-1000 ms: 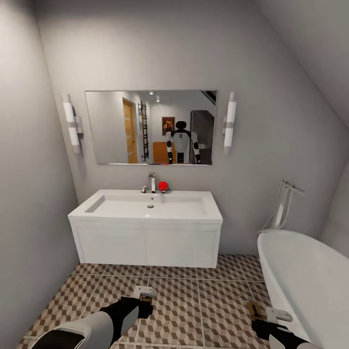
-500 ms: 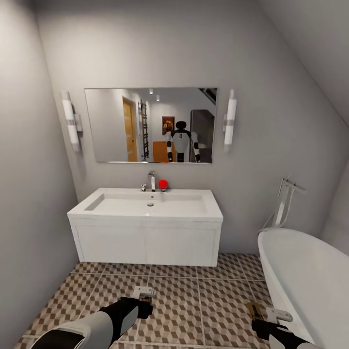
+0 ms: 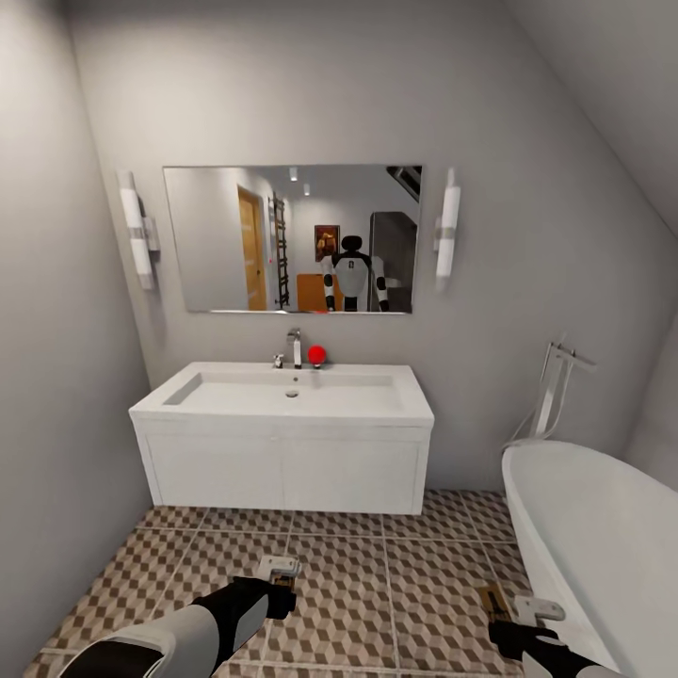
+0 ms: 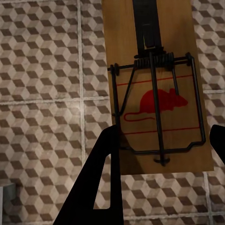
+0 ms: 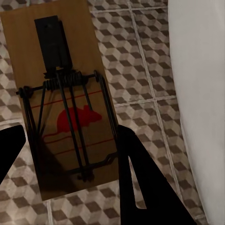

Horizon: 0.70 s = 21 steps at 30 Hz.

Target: Take the four mousetraps from the cabinet in the bathroom and place them on the bathroom floor. Make sure all four end up on the same floor surface, and ensure that at least two of them are either under or directly next to the same bathroom sink.

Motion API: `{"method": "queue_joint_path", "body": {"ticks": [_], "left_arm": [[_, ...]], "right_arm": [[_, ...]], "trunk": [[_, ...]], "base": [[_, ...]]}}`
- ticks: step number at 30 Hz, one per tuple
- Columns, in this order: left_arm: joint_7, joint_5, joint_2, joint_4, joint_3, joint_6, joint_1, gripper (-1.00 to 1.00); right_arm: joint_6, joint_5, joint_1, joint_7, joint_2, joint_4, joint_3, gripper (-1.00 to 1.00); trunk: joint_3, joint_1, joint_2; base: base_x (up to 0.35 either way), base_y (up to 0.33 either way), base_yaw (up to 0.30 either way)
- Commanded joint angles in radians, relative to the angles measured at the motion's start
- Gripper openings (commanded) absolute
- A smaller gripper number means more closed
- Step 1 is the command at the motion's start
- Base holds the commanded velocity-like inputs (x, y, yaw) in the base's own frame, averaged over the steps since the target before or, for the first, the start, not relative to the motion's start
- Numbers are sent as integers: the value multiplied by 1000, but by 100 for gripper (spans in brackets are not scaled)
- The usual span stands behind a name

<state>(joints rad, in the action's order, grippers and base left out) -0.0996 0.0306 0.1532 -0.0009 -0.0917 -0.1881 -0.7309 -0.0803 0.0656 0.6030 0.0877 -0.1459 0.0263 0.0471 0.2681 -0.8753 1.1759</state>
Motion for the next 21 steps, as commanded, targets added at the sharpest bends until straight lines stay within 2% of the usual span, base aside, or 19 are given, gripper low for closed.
{"method": "queue_joint_path", "body": {"ticks": [1, 11, 21], "left_arm": [[-3, 3, 0, 0, -8, -4, -1, -100], [-4, 6, -1, -1, -6, -4, -1, -100], [-2, 47, -36, -1, -5, 3, -1, -100]], "right_arm": [[-8, 3, 1, -1, 0, 3, 5, -100], [-7, -5, 1, -1, 0, 3, 5, -100], [-4, -6, 1, -11, 2, 3, 5, -100]], "trunk": [[4, -4, 8], [36, -42, 78], [67, -81, 148]], "base": [[0, 0, 0], [0, 0, 0], [0, 0, 0]]}}
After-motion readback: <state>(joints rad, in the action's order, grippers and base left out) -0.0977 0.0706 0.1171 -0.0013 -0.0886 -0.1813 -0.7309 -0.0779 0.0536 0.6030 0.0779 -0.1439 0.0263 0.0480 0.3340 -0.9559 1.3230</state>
